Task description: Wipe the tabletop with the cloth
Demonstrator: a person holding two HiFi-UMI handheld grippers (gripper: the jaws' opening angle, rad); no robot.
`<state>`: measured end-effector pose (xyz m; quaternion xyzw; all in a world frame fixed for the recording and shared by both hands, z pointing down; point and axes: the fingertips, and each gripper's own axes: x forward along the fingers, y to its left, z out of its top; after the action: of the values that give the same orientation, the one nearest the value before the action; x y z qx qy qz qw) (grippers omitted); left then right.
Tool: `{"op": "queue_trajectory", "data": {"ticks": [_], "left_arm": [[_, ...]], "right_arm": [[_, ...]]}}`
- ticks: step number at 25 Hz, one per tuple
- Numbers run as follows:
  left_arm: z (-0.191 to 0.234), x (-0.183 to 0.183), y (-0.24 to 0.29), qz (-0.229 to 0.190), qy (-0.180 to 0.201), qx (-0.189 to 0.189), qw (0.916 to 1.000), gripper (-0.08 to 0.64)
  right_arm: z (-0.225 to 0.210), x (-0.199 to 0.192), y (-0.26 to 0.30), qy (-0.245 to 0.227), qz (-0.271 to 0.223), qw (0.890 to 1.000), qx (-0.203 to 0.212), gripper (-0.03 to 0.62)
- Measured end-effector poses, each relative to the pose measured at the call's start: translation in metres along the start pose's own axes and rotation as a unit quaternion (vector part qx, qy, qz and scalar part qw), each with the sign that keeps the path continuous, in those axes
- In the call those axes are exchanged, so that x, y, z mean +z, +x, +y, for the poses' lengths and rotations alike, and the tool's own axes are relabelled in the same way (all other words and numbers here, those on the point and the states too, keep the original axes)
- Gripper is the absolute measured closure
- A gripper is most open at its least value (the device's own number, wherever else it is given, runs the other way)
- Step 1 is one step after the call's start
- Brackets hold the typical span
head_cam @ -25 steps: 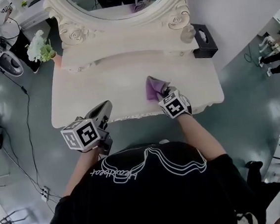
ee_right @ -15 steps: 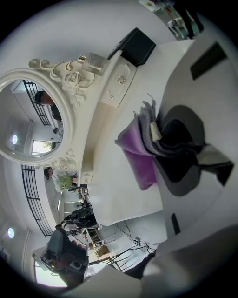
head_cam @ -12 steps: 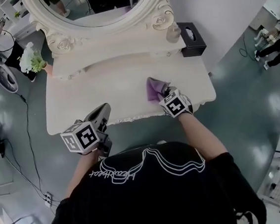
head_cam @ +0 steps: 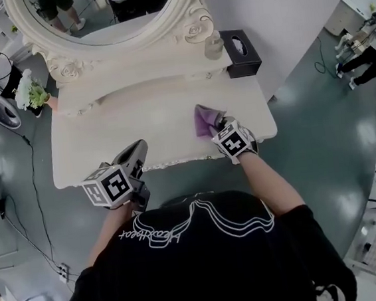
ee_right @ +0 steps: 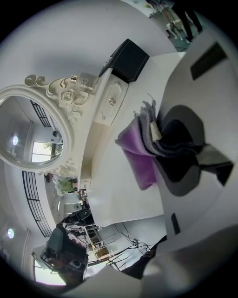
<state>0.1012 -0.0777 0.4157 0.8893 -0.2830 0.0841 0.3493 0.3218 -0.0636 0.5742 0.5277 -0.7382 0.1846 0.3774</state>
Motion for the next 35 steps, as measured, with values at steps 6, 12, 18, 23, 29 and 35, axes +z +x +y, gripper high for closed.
{"op": "queue_trajectory", "data": {"ticks": [6, 12, 18, 23, 29, 35], "left_arm": [[-0.017, -0.008, 0.019, 0.0, -0.005, -0.001, 1.0, 0.555], [-0.036, -0.019, 0.036, 0.0, -0.011, 0.001, 0.9999, 0.555], [-0.054, -0.039, 0.05, 0.007, -0.018, 0.004, 0.9998, 0.555], [-0.066, -0.049, 0.061, 0.008, -0.021, 0.008, 0.9997, 0.555], [-0.073, -0.062, 0.069, 0.003, -0.032, 0.016, 0.9994, 0.555], [-0.079, -0.076, 0.077, 0.005, -0.038, 0.019, 0.9991, 0.555]], "right_arm": [[-0.029, -0.019, -0.01, 0.008, 0.003, 1.0, -0.005, 0.541], [-0.058, -0.037, -0.024, 0.022, -0.001, 1.0, -0.012, 0.541], [-0.083, -0.055, -0.035, 0.021, 0.001, 1.0, -0.016, 0.541], [-0.112, -0.073, -0.042, 0.034, -0.001, 0.999, -0.031, 0.541], [-0.137, -0.087, -0.052, 0.041, -0.003, 0.998, -0.038, 0.541], [-0.156, -0.1, -0.057, 0.047, -0.006, 0.998, -0.046, 0.541]]}}
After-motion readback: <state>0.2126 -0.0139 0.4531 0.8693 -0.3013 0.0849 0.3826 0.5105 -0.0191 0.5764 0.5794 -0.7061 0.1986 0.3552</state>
